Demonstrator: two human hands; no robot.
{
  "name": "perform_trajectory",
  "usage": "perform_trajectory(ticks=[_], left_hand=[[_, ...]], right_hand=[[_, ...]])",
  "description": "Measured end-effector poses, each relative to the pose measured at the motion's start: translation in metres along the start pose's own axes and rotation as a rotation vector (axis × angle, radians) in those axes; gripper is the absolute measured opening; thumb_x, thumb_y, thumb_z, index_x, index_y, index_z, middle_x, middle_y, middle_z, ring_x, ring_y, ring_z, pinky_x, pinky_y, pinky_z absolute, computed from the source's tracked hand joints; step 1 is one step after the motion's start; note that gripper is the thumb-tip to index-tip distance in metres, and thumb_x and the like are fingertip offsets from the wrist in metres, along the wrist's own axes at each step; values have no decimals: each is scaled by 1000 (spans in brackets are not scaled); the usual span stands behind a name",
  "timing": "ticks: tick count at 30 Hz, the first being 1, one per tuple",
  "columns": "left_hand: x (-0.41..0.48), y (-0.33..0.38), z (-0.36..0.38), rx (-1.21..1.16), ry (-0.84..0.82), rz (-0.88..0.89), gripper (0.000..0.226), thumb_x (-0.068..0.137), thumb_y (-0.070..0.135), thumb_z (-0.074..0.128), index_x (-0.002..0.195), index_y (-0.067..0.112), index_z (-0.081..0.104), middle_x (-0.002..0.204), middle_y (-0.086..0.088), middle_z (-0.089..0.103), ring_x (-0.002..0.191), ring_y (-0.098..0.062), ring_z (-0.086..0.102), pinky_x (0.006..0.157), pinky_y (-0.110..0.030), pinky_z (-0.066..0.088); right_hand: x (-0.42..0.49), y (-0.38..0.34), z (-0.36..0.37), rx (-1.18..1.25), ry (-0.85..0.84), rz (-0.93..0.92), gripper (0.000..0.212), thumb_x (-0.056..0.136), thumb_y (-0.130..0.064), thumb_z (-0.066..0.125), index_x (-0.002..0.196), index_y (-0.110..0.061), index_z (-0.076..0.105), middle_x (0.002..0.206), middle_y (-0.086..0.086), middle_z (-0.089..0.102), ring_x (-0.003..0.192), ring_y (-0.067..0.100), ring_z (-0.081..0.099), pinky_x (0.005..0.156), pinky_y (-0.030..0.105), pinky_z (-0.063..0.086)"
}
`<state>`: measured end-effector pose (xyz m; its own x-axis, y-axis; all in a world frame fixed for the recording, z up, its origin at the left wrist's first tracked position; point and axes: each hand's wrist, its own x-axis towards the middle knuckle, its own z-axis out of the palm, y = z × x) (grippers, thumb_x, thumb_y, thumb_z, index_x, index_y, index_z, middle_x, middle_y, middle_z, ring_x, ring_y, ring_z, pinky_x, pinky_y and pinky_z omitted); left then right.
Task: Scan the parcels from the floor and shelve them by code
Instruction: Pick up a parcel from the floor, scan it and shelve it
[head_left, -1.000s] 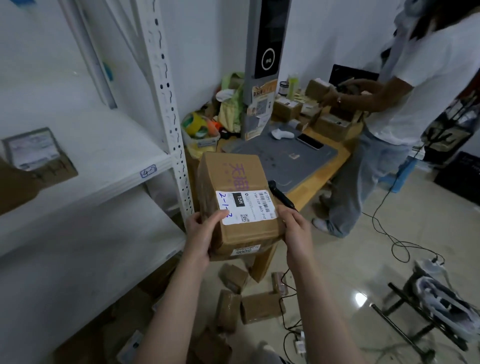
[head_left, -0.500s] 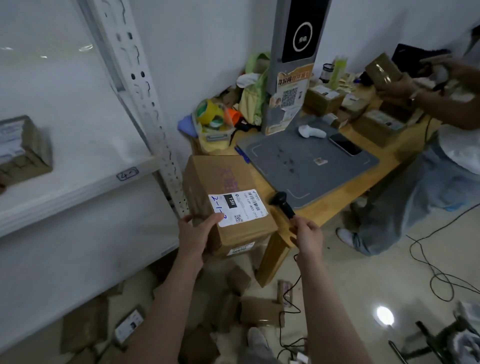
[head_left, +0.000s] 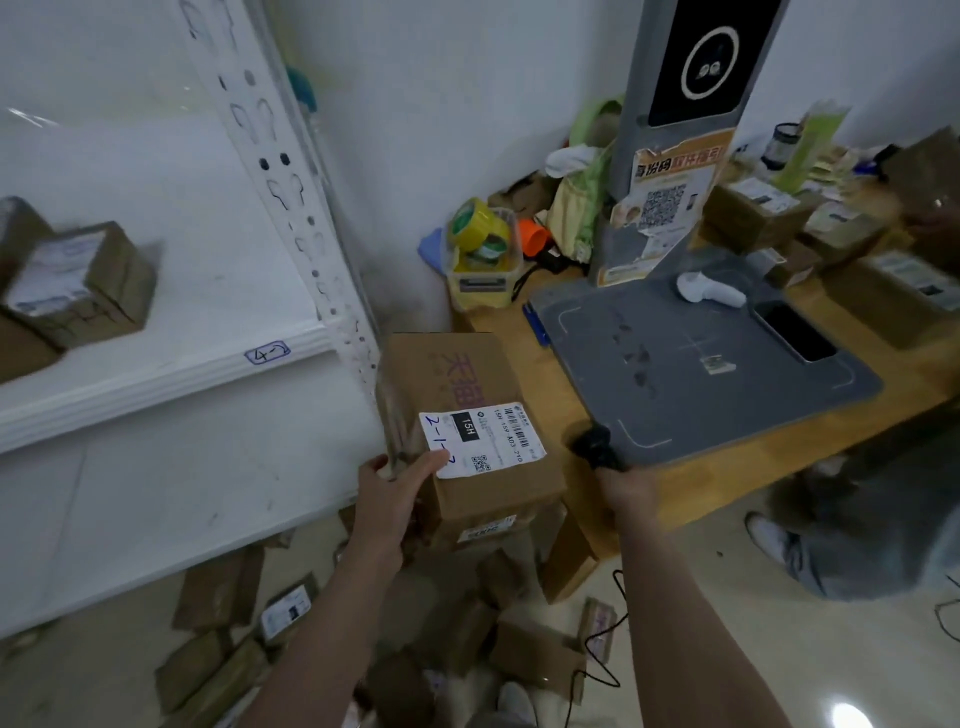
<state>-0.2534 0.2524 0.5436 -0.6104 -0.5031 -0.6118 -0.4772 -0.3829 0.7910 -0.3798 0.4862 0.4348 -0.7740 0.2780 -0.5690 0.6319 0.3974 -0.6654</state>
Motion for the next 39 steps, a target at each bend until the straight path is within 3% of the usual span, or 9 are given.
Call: perform_trajectory(ticks=[6, 11, 14, 18, 23, 27, 32, 37, 39], left_hand=[[-2, 2, -6, -33, 103, 17, 83, 83, 31, 79, 149, 17, 30, 97, 1, 53, 80, -15, 52, 59, -32, 43], [1, 5, -11, -51, 141, 16, 85, 83, 33, 79, 150, 17, 30, 105, -5, 52, 82, -13, 50, 63, -34, 45], [-1, 8, -11, -71, 139, 17, 84, 83, 32, 79, 150, 17, 31, 103, -2, 54, 84, -13, 52, 63, -34, 46], [-11, 9, -15, -95, 118, 18, 79, 84, 29, 78, 147, 17, 33, 99, 0, 56, 84, -15, 56, 58, -32, 46], [-24, 7, -37, -126, 79, 40, 80, 79, 32, 81, 144, 17, 36, 120, -8, 61, 96, -21, 62, 64, -35, 53], [-41, 5, -68, -199, 55, 83, 74, 82, 29, 77, 143, 14, 38, 125, -11, 63, 99, -22, 64, 63, -35, 54], [-60, -6, -121, -285, 92, 145, 74, 82, 27, 76, 144, 13, 39, 127, -12, 63, 104, -24, 63, 68, -37, 51], [-74, -23, -165, -412, 155, 223, 85, 80, 26, 77, 150, 17, 30, 138, -10, 55, 120, -28, 55, 78, -39, 52], [-81, -31, -178, -459, 161, 264, 101, 68, 30, 82, 152, 17, 27, 141, -9, 53, 123, -28, 55, 94, -48, 53]], right_hand=[[23, 15, 17, -121, -78, -45, 24, 88, -11, 56, 110, -4, 60, 94, 16, 63, 90, 35, 62, 75, 44, 51], [6, 4, 23, -23, -75, -85, 12, 91, -6, 54, 100, 1, 58, 79, 13, 56, 81, 32, 56, 69, 39, 45], [-15, -12, 22, 122, -3, -140, 10, 91, -10, 56, 101, -8, 58, 85, 13, 61, 79, 32, 59, 66, 37, 46], [-48, -41, 10, 257, 23, -320, 5, 90, -15, 65, 94, -16, 61, 76, 7, 61, 76, 30, 63, 68, 36, 48], [-103, -72, 12, 269, -50, -481, 16, 89, -17, 68, 102, -25, 62, 85, 2, 68, 77, 24, 64, 70, 42, 53], [-145, -75, 27, 286, -111, -524, 24, 90, -18, 68, 113, -17, 67, 99, 3, 71, 89, 23, 65, 74, 37, 52], [-212, -74, 43, 324, -174, -593, 17, 91, -16, 69, 93, -28, 57, 83, -12, 60, 75, 2, 54, 61, 20, 40], [-267, -62, 57, 327, -267, -673, 10, 90, -17, 70, 84, -21, 63, 73, 2, 63, 68, 17, 57, 63, 31, 45], [-288, -60, 64, 332, -287, -694, 11, 91, -19, 69, 83, -22, 62, 74, 1, 63, 67, 14, 57, 65, 30, 47]])
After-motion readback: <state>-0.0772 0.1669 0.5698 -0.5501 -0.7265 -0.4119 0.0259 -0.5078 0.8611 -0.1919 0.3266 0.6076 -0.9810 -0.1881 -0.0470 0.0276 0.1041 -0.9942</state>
